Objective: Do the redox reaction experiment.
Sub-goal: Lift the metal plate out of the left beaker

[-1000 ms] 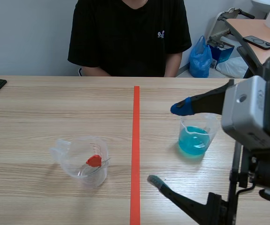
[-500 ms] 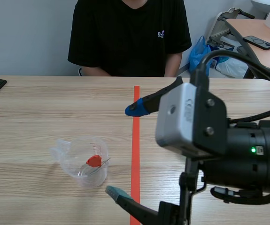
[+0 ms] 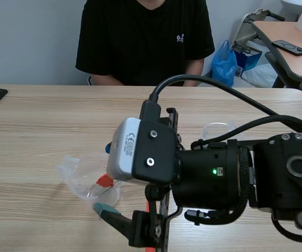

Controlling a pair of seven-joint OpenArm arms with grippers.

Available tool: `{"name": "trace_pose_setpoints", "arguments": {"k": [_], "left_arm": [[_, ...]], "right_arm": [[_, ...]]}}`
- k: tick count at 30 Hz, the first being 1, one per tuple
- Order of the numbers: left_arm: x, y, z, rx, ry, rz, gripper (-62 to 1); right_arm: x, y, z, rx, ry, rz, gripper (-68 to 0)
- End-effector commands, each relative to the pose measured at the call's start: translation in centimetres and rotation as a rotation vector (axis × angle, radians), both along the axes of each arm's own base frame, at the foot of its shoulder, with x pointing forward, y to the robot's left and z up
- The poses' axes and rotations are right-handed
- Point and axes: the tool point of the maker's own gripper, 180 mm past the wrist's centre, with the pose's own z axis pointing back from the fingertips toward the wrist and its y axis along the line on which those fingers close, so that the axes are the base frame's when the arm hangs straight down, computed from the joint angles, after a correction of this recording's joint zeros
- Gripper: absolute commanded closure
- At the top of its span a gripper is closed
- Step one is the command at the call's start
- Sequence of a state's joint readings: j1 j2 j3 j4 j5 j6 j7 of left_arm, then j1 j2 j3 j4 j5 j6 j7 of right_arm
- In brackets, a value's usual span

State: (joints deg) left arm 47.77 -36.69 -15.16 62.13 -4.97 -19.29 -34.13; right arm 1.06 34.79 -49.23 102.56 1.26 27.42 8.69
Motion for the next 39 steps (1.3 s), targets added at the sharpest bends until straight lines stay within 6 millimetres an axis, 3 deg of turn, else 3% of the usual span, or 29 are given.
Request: {"name": "trace_pose_setpoints", "arguments": {"k": [1, 18, 28, 39], "left_arm": [[0.6, 0.0, 0.6, -0.004, -0.028, -0.004, -3.0], [0.6, 0.0, 0.6, -0.004, -0.027, -0.004, -3.0], [0.6, 0.0, 0.6, -0.004, -0.027, -0.004, -3.0], [0.6, 0.0, 0.6, -0.004, -0.027, -0.004, -3.0]], "right_arm": [[0.7, 0.0, 0.8, 0.011, -0.023, -0.013, -39.3], [1.1, 0.4, 0.6, 0.006, -0.016, -0.030, -1.5], [1.5, 0.5, 1.8, 0.035, -0.038, -0.038, -1.3], [1.6, 0.8, 7.6, 0.128, 0.007, -0.072, -1.3]]}}
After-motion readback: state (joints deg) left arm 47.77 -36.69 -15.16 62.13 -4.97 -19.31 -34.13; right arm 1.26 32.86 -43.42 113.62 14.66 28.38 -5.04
